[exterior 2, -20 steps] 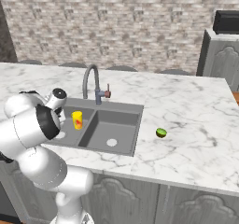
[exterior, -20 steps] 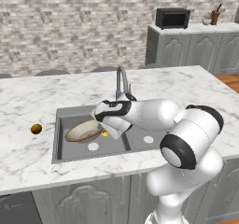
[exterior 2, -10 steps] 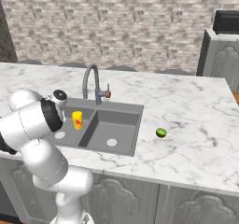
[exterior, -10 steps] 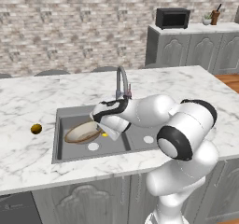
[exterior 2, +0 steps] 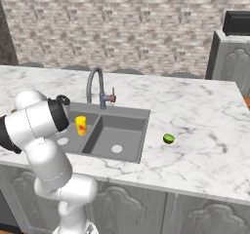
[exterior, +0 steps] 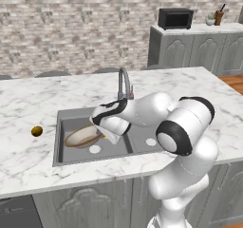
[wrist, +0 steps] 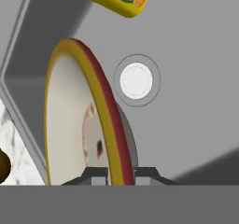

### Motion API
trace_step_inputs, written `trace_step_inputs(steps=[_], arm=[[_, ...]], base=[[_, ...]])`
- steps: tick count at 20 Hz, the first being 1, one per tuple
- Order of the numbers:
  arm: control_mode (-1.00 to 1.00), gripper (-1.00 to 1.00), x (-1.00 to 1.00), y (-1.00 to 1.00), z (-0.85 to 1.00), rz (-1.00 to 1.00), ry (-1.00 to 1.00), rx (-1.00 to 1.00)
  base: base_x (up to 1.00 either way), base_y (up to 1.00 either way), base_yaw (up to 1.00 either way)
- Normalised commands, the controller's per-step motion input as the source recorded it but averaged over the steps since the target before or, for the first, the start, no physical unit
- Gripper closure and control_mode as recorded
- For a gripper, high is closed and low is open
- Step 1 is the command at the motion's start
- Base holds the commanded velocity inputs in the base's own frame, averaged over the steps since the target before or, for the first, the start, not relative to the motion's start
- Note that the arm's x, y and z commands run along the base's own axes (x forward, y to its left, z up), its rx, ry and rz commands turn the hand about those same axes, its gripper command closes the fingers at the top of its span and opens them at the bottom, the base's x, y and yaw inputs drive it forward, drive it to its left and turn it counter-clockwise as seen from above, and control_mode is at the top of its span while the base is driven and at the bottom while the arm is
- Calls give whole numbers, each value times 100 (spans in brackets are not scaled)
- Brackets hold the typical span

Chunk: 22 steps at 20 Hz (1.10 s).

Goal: Remove the kiwi and lemon from the sink. Then move the bowl and cup from the counter to the sink for washing.

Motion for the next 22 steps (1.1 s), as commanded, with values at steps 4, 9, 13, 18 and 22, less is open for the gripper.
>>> trace_step_inputs(steps=[4,9,13,18,22], arm=[[-100,100,7,8,-12,0,1,0],[-100,100,8,7,-12,0,1,0],[-100,100,9,6,-11,0,2,0],[-100,100,6,7,-10,0,1,0],[-100,100,6,6,-10,0,0,0]], base=[[0,0,0],[0,0,0],[0,0,0],[0,0,0],[0,0,0]])
